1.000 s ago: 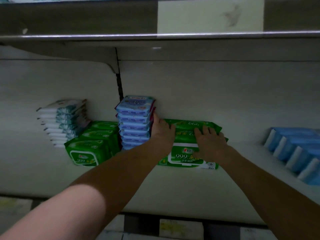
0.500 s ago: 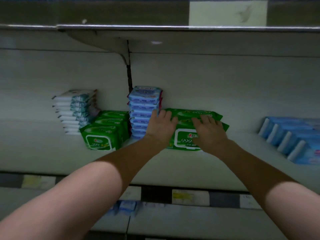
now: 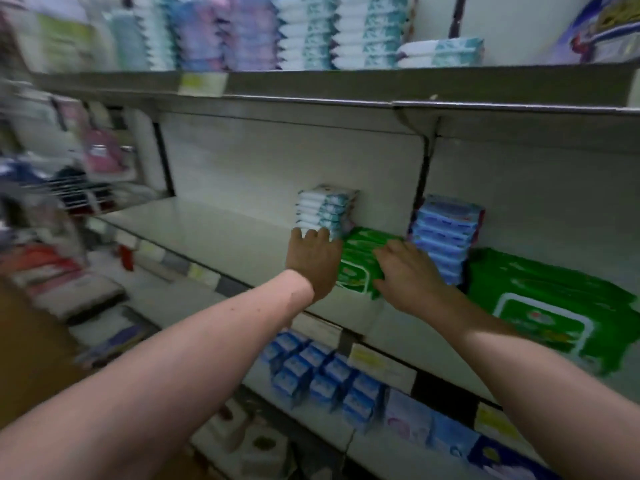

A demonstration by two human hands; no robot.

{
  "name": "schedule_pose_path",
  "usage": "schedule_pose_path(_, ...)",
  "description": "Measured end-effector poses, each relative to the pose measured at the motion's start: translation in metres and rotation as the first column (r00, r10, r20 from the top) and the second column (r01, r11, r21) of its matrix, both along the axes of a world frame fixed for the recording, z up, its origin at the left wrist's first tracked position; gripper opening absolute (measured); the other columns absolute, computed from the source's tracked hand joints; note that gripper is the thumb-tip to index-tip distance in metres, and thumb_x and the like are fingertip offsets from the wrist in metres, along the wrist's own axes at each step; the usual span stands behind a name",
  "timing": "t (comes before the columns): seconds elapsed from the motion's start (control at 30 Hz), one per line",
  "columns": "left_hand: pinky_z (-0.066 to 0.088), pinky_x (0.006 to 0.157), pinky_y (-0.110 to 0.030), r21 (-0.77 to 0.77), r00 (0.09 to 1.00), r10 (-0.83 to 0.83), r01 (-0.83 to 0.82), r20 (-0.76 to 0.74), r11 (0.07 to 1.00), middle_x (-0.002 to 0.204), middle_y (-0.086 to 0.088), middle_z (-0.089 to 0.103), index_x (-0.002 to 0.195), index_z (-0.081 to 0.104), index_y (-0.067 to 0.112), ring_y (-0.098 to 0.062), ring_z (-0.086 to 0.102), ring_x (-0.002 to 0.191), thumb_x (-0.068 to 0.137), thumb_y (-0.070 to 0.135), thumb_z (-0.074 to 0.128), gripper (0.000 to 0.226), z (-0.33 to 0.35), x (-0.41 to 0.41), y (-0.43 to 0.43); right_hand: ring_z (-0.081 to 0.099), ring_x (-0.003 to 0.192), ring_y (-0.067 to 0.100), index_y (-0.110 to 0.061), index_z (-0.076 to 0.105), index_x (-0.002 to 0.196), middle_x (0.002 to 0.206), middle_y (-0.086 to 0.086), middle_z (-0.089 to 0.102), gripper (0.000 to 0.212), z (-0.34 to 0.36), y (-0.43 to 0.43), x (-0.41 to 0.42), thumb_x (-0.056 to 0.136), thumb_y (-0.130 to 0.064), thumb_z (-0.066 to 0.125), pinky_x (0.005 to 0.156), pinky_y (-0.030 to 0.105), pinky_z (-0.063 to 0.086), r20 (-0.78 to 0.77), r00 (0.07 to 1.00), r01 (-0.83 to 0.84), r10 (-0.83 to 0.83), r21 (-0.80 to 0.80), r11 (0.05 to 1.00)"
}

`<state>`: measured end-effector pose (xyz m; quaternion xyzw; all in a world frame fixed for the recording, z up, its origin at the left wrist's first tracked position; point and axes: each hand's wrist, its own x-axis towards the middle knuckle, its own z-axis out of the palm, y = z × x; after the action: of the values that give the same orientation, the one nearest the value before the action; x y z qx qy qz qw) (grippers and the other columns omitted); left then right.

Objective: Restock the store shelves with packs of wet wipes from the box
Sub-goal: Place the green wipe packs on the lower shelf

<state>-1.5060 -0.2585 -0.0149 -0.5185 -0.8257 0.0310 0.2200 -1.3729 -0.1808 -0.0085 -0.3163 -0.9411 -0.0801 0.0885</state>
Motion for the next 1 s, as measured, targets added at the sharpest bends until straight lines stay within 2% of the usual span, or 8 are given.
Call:
schedule_pose_path(0.13, 0.03, 0.099, -0.039, -0.048, 0.977, 0.21, -0.209, 0.024, 0.977, 0.128, -0.01, 0.048, 0.127, 0.046, 0.016, -0.028, 0.048, 0.118, 0.092, 0.029, 0.054, 0.038, 0.005, -0.026, -0.06, 0.041, 0.123, 0.029, -0.014, 0.048, 0.13, 0.132, 0.009, 0.044, 0.039, 0.001, -0.04, -0.05, 0.093, -0.028, 0.052, 0.098, 0.036, 0.035, -0.017, 0.976, -0.216, 0.215, -0.045, 0.975)
schedule_pose_path(0.27, 0.031, 0.098, -0.04, -0.048, 0.924, 0.379, -0.377, 0.05, 0.925, 0.124, -0.01, 0.05, 0.124, 0.05, 0.017, -0.029, 0.049, 0.116, 0.091, 0.024, 0.055, 0.035, -0.002, -0.037, -0.114, 0.04, 0.123, 0.029, -0.016, 0.048, 0.13, 0.132, 0.01, 0.044, 0.039, -0.004, -0.089, -0.083, 0.092, -0.023, 0.051, 0.098, 0.036, 0.035, -0.011, 0.936, -0.352, 0.352, -0.086, 0.932)
schedule_pose_path(0.37, 0.031, 0.098, -0.043, -0.045, 0.871, 0.485, -0.483, 0.077, 0.874, 0.125, -0.009, 0.049, 0.124, 0.049, 0.018, -0.028, 0.048, 0.118, 0.09, 0.025, 0.057, 0.036, -0.013, -0.037, -0.159, 0.045, 0.116, 0.032, -0.013, 0.051, 0.122, 0.124, 0.012, 0.049, 0.034, -0.012, -0.129, -0.101, 0.089, -0.023, 0.053, 0.094, 0.038, 0.038, -0.018, 0.872, -0.49, 0.49, -0.065, 0.869)
schedule_pose_path(0.5, 0.031, 0.099, -0.045, -0.071, 0.802, 0.583, -0.579, 0.131, 0.812, 0.127, -0.009, 0.049, 0.127, 0.047, 0.017, -0.03, 0.047, 0.119, 0.091, 0.024, 0.055, 0.038, -0.029, -0.038, -0.234, 0.042, 0.123, 0.031, -0.015, 0.045, 0.13, 0.13, 0.012, 0.047, 0.04, -0.028, -0.194, -0.124, 0.092, -0.024, 0.054, 0.098, 0.04, 0.038, 0.031, 0.774, -0.63, 0.632, -0.069, 0.774)
schedule_pose_path(0.67, 0.033, 0.099, -0.045, -0.128, 0.594, 0.786, -0.778, 0.171, 0.615, 0.127, -0.009, 0.05, 0.125, 0.049, 0.018, -0.029, 0.048, 0.119, 0.091, 0.028, 0.059, 0.037, -0.049, -0.033, -0.346, 0.043, 0.124, 0.03, -0.016, 0.045, 0.132, 0.132, 0.012, 0.046, 0.038, -0.054, -0.302, -0.148, 0.095, -0.023, 0.051, 0.1, 0.041, 0.038, 0.052, 0.605, -0.785, 0.795, -0.129, 0.606)
schedule_pose_path(0.77, 0.034, 0.097, -0.043, -0.167, 0.448, 0.879, -0.866, 0.163, 0.472, 0.127, -0.009, 0.05, 0.125, 0.049, 0.019, -0.028, 0.049, 0.119, 0.09, 0.028, 0.06, 0.038, -0.064, -0.025, -0.417, 0.042, 0.127, 0.031, -0.017, 0.041, 0.139, 0.137, 0.012, 0.044, 0.044, -0.07, -0.371, -0.153, 0.095, -0.019, 0.049, 0.103, 0.042, 0.038, 0.072, 0.486, -0.857, 0.871, -0.159, 0.491)
schedule_pose_path(0.87, 0.033, 0.097, -0.043, -0.218, 0.296, 0.941, -0.919, 0.166, 0.328, 0.127, -0.008, 0.05, 0.124, 0.05, 0.02, -0.027, 0.049, 0.119, 0.089, 0.029, 0.062, 0.039, -0.08, -0.016, -0.486, 0.043, 0.124, 0.031, -0.016, 0.044, 0.136, 0.134, 0.013, 0.046, 0.042, -0.086, -0.438, -0.157, 0.094, -0.019, 0.049, 0.101, 0.042, 0.038, 0.087, 0.354, -0.91, 0.931, -0.196, 0.364)
schedule_pose_path(1.0, 0.031, 0.101, -0.045, -0.292, 0.184, 0.964, -0.927, 0.19, 0.235, 0.128, -0.01, 0.048, 0.127, 0.048, 0.018, -0.029, 0.047, 0.121, 0.09, 0.027, 0.06, 0.039, -0.103, -0.001, -0.568, 0.043, 0.124, 0.032, -0.015, 0.044, 0.136, 0.133, 0.013, 0.046, 0.044, -0.113, -0.523, -0.154, 0.094, -0.023, 0.054, 0.101, 0.042, 0.039, 0.108, 0.201, -0.938, 0.974, -0.266, 0.224)
